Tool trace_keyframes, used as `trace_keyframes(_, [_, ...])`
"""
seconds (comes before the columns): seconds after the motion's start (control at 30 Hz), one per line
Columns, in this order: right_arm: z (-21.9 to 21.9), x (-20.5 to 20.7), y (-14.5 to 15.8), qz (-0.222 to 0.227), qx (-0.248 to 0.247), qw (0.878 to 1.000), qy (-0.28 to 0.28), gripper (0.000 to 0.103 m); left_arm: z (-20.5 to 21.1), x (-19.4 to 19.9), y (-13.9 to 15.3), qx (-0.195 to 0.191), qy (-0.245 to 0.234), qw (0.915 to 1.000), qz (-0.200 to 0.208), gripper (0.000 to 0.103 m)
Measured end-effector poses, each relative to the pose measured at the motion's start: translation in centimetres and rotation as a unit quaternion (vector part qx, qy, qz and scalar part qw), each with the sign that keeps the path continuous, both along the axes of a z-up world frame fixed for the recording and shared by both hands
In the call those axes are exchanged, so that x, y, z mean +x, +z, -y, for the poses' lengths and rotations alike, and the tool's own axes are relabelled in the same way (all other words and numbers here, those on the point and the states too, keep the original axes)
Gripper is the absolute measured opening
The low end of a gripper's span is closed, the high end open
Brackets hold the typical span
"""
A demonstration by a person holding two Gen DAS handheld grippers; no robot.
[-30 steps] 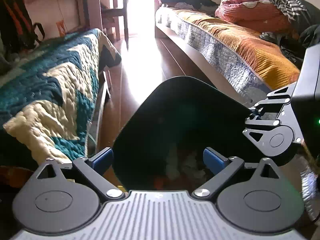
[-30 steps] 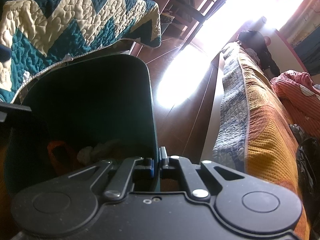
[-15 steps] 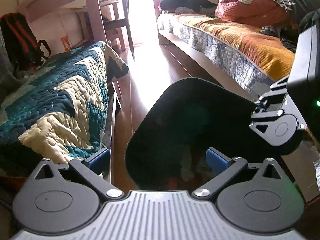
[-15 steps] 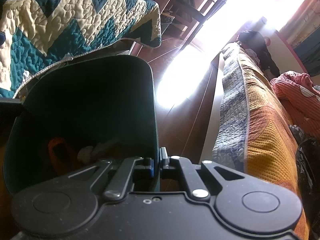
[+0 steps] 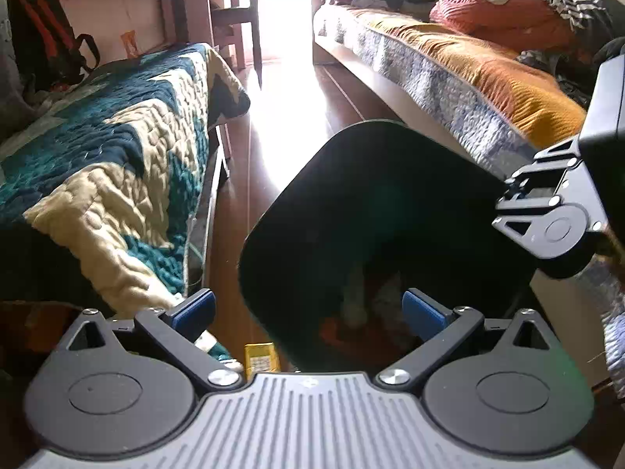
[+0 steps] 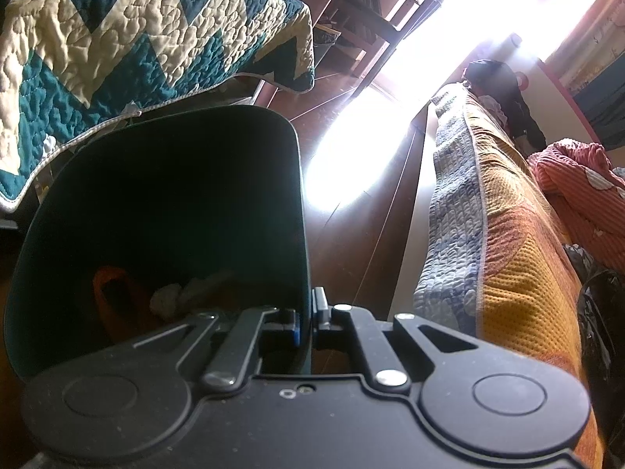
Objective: Collect trash
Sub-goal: 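Raise the open left gripper away from the bin opening, then lower the left gripper toward the stack of clear plastic cups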
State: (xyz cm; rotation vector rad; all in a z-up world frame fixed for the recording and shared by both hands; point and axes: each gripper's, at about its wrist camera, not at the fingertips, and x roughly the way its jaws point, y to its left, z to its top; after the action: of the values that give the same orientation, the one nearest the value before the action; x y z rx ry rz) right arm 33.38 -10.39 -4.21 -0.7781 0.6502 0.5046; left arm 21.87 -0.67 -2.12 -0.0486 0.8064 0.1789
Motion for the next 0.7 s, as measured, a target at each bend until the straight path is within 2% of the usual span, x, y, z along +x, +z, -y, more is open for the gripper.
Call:
trace_keyframes(0.37, [-0.1,0.0,-0.1,0.001,-0.002,1.0,0.001,0.005,-2.0,-1.9,-1.7,-0.008,0.041,0.9986,-0.031,0.103])
trace_keyframes(0.7, [-0.6,0.0,-0.1,0.003,-0.007,1.0,0.002,0.005,-3.7,-2.8,-5.2,0.025,0.086,0.9927,-0.08,0.103])
